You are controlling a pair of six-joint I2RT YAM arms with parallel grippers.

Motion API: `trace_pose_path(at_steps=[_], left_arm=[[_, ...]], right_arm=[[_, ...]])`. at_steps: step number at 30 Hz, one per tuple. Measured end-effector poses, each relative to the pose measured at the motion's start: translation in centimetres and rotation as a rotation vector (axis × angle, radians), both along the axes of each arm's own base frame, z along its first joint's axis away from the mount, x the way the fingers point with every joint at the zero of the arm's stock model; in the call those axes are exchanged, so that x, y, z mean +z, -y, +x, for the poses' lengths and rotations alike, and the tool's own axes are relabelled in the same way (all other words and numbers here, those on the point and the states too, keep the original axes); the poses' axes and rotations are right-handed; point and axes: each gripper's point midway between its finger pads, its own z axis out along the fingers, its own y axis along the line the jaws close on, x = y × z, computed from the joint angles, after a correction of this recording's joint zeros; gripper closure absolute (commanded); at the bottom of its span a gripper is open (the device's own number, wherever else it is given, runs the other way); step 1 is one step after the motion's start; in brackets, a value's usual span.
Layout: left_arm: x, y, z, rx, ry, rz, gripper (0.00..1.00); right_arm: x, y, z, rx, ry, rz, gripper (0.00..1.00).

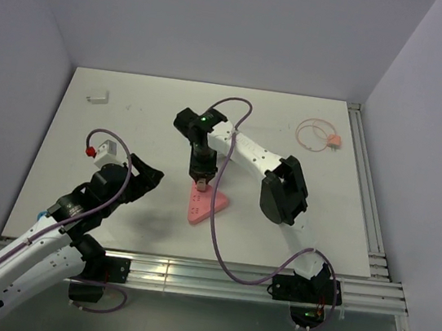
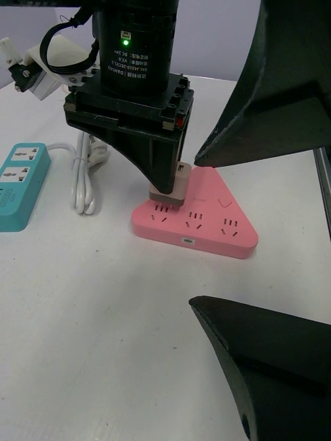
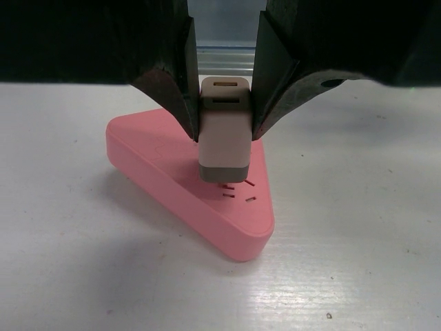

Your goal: Insert the plug

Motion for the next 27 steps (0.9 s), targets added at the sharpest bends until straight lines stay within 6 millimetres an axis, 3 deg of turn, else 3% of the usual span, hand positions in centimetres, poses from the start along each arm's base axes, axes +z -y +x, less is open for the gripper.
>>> trace_pose_path(at_steps=[27], left_arm=[[0.11, -0.04, -0.03, -0.004, 0.007, 0.004, 0.20]], right_arm=[[-0.16, -0.10, 0.58, 0.001, 0.016, 0.002, 1.00]])
